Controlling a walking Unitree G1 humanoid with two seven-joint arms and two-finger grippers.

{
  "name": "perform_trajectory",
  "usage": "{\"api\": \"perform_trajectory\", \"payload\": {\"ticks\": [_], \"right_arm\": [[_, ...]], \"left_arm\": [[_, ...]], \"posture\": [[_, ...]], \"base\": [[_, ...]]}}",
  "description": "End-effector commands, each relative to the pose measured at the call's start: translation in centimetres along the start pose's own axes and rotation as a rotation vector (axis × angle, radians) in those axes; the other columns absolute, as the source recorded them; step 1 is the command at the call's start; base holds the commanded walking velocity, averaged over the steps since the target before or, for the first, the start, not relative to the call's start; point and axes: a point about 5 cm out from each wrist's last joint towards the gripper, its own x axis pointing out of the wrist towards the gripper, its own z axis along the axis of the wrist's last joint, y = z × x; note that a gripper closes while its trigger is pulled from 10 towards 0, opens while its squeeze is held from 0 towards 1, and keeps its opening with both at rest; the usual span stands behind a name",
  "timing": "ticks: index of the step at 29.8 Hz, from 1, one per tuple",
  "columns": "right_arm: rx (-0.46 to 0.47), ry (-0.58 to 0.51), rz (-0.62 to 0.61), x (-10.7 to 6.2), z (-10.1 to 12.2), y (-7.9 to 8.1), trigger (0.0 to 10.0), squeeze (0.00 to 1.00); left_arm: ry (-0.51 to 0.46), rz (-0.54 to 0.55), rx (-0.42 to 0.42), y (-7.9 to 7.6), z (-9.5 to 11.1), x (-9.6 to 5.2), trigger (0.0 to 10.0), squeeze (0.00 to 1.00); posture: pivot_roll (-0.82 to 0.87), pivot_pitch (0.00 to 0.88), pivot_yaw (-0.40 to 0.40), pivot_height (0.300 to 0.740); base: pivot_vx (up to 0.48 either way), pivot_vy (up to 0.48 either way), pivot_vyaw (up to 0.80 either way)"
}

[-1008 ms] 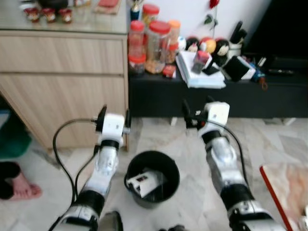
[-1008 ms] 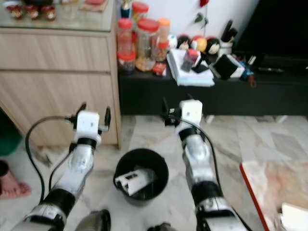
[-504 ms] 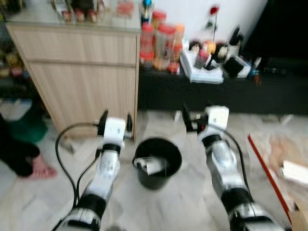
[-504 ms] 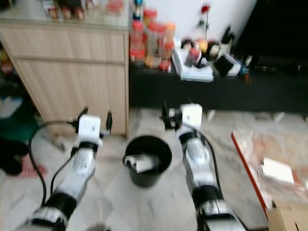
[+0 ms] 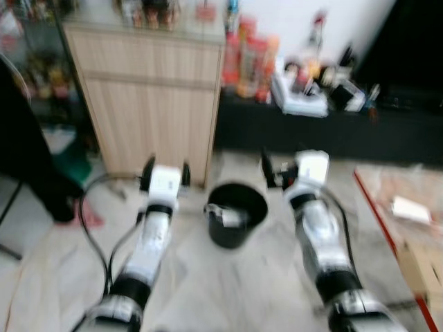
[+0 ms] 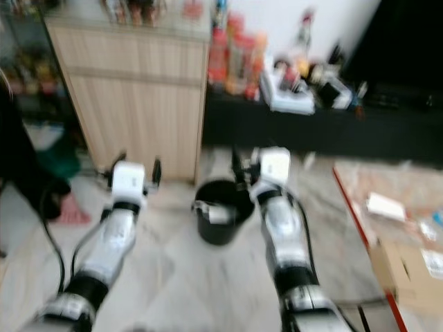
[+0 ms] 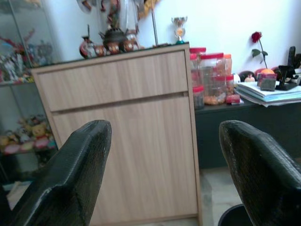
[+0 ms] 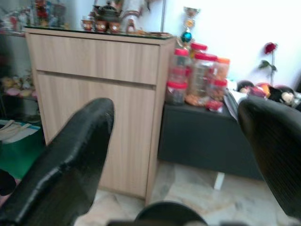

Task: Picking trash to rubbish bin

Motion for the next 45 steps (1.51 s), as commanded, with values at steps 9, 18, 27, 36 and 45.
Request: {"api": "perform_trajectory", "payload": {"ticks": [9, 18, 27, 36, 45], "right_arm": [[0.002, 0.002, -0.024, -0.17, 0.0, -0.71, 10.0, 0.0], [0.002, 0.003, -0.02, -0.19, -0.03, -0.59, 10.0, 0.0], [0.007, 0.001, -0.003, -0.13, -0.06, -0.13, 10.0, 0.0], [0.012, -0.003, -0.007, -0.04, 0.03, -0.22, 10.0, 0.0], [0.016, 0.016, -0.001, -0.02, -0.22, -0.1, 10.0, 0.0]], "left_arm": [[-0.009, -0.039, -0.032, -0.86, 0.47, 0.22, 10.0, 0.0], [-0.011, -0.043, -0.033, -0.83, 0.52, 0.25, 10.0, 0.0], [-0.008, -0.042, -0.03, -0.56, 0.47, 0.28, 10.0, 0.0], [-0.007, -0.05, -0.034, -0.66, 0.44, 0.29, 10.0, 0.0], [-0.01, -0.063, -0.033, -0.87, 0.51, 0.37, 10.0, 0.0]], "posture": [[0.07, 0.092, -0.143, 0.74], [0.07, 0.095, -0.145, 0.74], [0.08, 0.089, -0.144, 0.74], [0.08, 0.075, -0.142, 0.74], [0.08, 0.06, -0.14, 0.74]], "base": [[0.0, 0.0, 0.0], [0.0, 0.0, 0.0], [0.0, 0.0, 0.0], [0.0, 0.0, 0.0], [0.0, 0.0, -0.79]]}}
